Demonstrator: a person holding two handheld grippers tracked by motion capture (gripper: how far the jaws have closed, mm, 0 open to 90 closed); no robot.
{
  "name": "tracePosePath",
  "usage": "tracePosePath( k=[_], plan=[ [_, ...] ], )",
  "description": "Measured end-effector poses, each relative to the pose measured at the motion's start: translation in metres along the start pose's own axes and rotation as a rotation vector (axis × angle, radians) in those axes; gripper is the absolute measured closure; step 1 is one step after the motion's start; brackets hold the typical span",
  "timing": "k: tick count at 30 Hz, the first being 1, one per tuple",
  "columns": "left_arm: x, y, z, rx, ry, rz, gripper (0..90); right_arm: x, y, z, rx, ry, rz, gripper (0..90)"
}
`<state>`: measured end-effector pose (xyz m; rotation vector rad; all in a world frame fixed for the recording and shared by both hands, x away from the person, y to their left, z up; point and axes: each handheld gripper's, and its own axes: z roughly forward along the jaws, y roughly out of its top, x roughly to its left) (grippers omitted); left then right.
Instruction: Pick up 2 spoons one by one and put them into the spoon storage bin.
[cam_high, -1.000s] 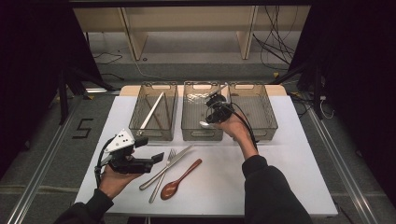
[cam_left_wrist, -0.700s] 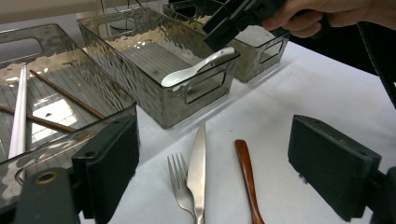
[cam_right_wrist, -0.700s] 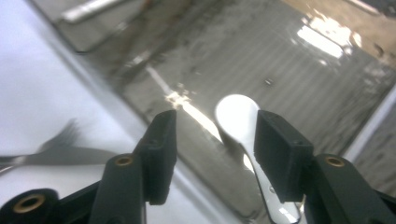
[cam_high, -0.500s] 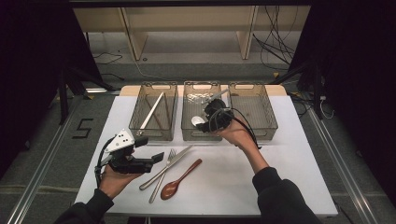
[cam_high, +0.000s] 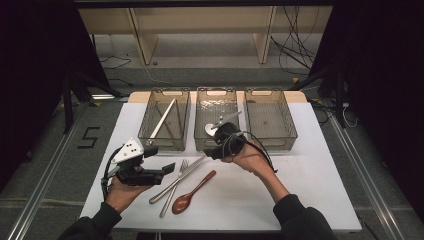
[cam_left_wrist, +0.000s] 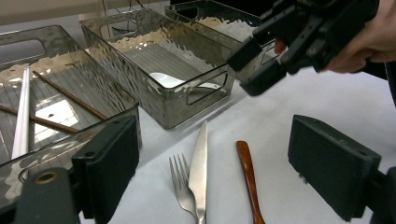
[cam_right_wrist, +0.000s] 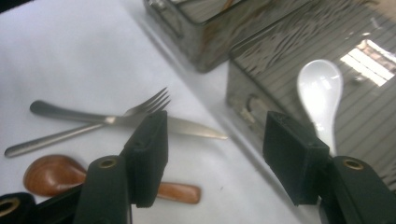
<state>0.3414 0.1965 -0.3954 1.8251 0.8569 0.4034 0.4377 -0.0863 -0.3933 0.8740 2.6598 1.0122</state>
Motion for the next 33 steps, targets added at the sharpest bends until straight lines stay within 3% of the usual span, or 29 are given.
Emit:
tracePosePath(
  k=[2, 4, 10, 13, 33],
  plan=[
    [0.000, 0.000, 0.000, 0.000, 0.000, -0.001, 16.2, 0.004, -0.004, 0.004, 0.013, 0.010, -0.012, 47.5],
    [0.000, 0.000, 0.000, 0.003, -0.002, 0.004, 16.2, 0.009, -0.007, 0.008, 0.015, 0.020, -0.008, 59.5],
    [0.000, 0.000, -0.001, -0.005, -0.002, 0.001, 16.2, 0.019, -0.018, 0.024, 0.065, 0.027, -0.059, 82.9],
    [0.000, 0.000, -0.001, -0.007, -0.002, 0.001, 16.2, 0.021, -0.021, 0.030, 0.058, 0.023, -0.065, 89.0],
    [0.000, 0.000, -0.001, -0.007, -0.004, 0.002, 16.2, 0.023, -0.036, 0.064, 0.161, -0.001, -0.055, 90.0]
  ],
)
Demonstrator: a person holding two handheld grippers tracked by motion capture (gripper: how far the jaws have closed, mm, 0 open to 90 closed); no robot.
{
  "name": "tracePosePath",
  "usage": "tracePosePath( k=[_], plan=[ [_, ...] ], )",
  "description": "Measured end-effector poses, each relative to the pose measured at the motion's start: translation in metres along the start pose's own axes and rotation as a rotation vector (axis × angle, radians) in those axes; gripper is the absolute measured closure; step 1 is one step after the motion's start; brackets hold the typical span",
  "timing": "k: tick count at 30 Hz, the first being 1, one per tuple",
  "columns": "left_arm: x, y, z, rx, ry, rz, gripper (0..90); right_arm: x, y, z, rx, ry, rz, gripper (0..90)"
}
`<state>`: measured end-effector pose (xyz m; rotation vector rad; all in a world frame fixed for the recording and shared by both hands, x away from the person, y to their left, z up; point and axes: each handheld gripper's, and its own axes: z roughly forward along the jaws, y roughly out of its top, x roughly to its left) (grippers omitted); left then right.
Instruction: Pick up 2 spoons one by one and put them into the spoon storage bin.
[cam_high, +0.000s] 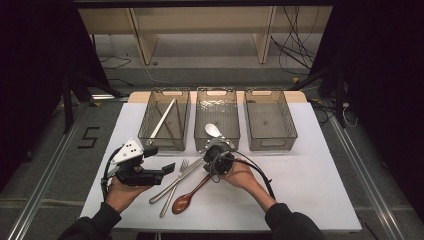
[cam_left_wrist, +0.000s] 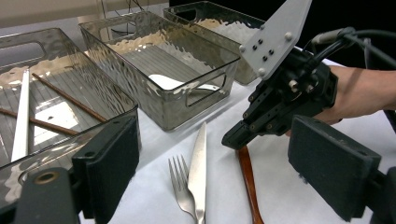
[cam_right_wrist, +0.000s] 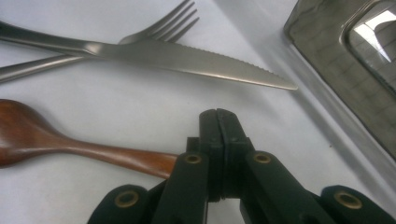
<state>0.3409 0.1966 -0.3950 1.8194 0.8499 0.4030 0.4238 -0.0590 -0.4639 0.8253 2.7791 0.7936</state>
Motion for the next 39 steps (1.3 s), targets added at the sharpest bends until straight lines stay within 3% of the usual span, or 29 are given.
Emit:
tracePosePath(
  k=[10, 19, 26, 33, 35, 39],
  plan=[
    [0.000, 0.000, 0.000, 0.001, 0.000, 0.000, 16.2, -0.004, -0.004, 0.004, 0.046, 0.019, 0.016, 90.0],
    [0.000, 0.000, 0.000, 0.003, -0.002, -0.002, 16.2, -0.004, -0.016, -0.008, 0.145, 0.047, -0.003, 90.0],
    [0.000, 0.000, 0.001, 0.004, 0.001, 0.001, 16.2, 0.009, -0.040, -0.025, 0.198, 0.087, -0.024, 90.0],
    [-0.002, 0.001, 0.001, 0.005, -0.003, 0.008, 16.2, 0.021, -0.052, -0.036, 0.233, 0.089, -0.056, 89.3],
    [-0.001, 0.001, 0.000, 0.001, -0.002, 0.004, 16.2, 0.023, -0.053, -0.041, 0.216, 0.094, -0.058, 84.6],
    [0.000, 0.000, 0.000, 0.001, -0.001, 0.002, 16.2, 0.025, -0.045, -0.047, 0.165, 0.112, -0.090, 62.8]
  ],
)
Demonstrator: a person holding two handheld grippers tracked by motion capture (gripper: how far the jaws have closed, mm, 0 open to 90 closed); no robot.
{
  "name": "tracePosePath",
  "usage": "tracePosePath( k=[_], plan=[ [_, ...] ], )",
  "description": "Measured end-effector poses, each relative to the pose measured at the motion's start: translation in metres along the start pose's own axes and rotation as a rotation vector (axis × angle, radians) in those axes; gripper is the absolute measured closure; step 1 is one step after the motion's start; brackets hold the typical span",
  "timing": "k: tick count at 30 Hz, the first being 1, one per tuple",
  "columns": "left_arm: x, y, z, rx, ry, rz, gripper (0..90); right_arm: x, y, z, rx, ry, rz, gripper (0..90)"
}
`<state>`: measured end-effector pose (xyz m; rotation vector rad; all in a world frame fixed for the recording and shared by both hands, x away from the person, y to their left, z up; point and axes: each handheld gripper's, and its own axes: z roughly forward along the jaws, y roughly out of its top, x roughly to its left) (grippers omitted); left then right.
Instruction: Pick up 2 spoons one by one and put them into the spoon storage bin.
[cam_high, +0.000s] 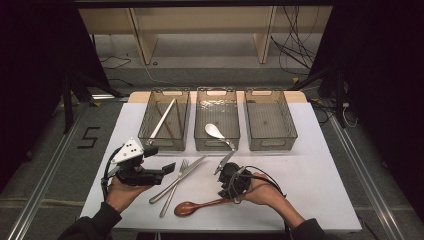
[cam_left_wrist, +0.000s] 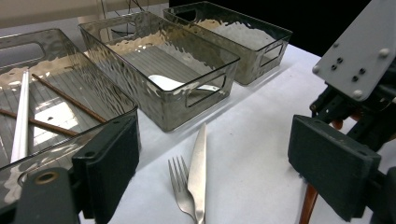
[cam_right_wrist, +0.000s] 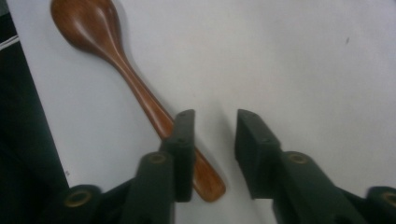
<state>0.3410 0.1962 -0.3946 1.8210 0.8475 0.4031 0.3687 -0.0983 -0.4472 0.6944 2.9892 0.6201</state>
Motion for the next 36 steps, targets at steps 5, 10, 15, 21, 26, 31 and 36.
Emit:
tracePosePath(
  k=[5, 10, 15, 21, 26, 31, 36],
  plan=[
    [0.000, 0.000, 0.000, -0.004, -0.005, -0.004, 16.1, 0.014, 0.012, 0.005, 0.021, 0.018, -0.075, 42.8],
    [0.001, 0.000, 0.001, 0.002, -0.005, -0.004, 15.9, 0.020, 0.016, 0.010, 0.046, 0.005, -0.122, 40.8],
    [0.001, 0.000, 0.001, 0.004, -0.004, -0.004, 15.9, 0.022, 0.016, 0.015, 0.077, -0.010, -0.130, 45.2],
    [0.002, 0.000, 0.000, 0.003, 0.000, -0.004, 15.9, 0.026, 0.016, 0.020, 0.123, -0.009, -0.179, 53.7],
    [0.001, 0.000, 0.000, 0.002, -0.002, -0.004, 15.9, 0.028, 0.017, 0.023, 0.153, -0.017, -0.194, 59.6],
    [0.001, 0.000, 0.000, 0.002, -0.002, -0.003, 16.0, 0.031, 0.016, 0.022, 0.165, -0.023, -0.215, 65.8],
    [0.001, 0.000, 0.001, 0.003, -0.002, -0.004, 15.9, 0.035, 0.018, 0.023, 0.173, -0.022, -0.245, 73.8]
  ],
)
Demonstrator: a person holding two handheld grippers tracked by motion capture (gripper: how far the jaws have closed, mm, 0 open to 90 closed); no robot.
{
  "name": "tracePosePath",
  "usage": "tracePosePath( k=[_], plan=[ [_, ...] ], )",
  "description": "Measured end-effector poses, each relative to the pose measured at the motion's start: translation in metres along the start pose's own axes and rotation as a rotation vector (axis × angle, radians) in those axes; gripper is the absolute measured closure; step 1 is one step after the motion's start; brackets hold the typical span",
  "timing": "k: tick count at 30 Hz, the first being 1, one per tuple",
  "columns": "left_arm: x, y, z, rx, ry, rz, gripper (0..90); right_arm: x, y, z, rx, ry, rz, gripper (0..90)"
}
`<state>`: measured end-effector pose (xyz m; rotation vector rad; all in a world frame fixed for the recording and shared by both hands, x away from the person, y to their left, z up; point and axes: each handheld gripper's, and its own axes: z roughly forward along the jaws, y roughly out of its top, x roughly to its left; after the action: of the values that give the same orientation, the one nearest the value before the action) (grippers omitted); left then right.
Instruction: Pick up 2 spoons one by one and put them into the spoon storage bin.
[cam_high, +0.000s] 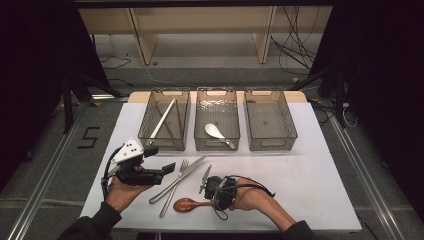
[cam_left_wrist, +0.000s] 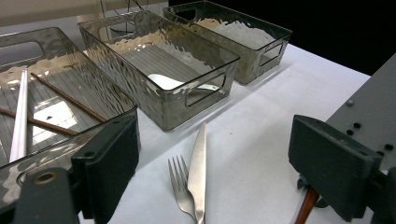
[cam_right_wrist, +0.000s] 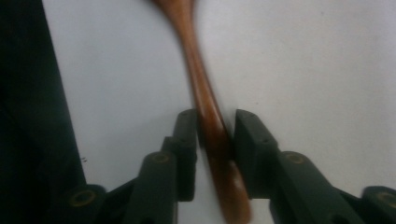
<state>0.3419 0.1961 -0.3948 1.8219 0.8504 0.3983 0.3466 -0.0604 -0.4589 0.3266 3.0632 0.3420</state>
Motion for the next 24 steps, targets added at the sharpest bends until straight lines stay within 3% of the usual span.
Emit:
tracePosePath(
  k=[13, 24],
  plan=[
    [-0.0001, 0.0001, 0.0000, -0.001, 0.000, 0.000, 16.0, 0.0013, 0.0016, -0.0007, 0.015, 0.001, -0.025, 78.2],
    [0.0007, 0.0001, -0.0009, 0.001, 0.001, 0.003, 16.0, -0.0063, -0.0011, -0.0072, -0.033, 0.033, 0.044, 78.4]
  ],
)
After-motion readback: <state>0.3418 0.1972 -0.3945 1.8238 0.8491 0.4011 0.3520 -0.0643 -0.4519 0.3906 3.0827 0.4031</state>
